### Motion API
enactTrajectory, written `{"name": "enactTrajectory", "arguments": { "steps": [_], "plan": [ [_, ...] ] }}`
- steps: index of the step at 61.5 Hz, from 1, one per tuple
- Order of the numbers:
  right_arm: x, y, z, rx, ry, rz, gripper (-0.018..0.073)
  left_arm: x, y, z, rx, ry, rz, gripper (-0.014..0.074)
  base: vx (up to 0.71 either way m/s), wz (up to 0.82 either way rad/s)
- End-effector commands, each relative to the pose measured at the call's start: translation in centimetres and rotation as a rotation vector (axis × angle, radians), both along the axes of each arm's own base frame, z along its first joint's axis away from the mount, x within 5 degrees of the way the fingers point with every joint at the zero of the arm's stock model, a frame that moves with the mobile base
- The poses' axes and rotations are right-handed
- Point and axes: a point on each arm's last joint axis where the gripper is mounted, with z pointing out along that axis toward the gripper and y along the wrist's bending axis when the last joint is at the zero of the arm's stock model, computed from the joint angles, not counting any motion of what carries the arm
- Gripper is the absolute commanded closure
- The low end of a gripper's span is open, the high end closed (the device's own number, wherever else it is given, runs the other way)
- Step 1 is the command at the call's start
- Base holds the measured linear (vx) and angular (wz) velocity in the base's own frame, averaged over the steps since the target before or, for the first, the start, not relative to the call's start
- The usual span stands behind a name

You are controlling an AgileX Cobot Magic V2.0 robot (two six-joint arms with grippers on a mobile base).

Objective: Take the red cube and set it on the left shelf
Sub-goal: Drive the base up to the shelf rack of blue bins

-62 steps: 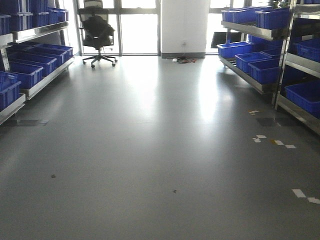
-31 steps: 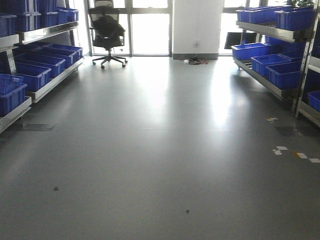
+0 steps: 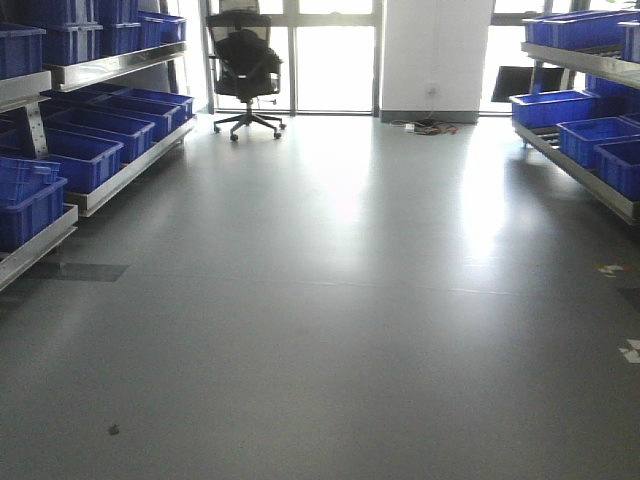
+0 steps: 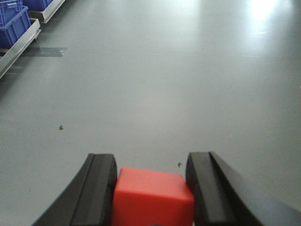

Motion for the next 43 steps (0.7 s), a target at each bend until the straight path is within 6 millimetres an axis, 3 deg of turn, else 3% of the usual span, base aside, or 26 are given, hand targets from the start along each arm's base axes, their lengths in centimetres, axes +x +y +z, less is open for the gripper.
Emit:
{"name": "enactTrajectory", "arguments": {
  "steps": [1, 43],
  "plan": [
    [0.26, 0.10, 1.63, 0.010, -0.110, 0.010, 0.0499, 0.09, 0.04, -0.04, -0.009, -0.053, 0.003, 0.0491, 0.57, 0.24],
    [0.26, 0.10, 1.63, 0.010, -0.110, 0.010, 0.0499, 0.09, 0.04, -0.04, -0.009, -0.053, 0.003, 0.0491, 0.61, 0.24]
  ]
}}
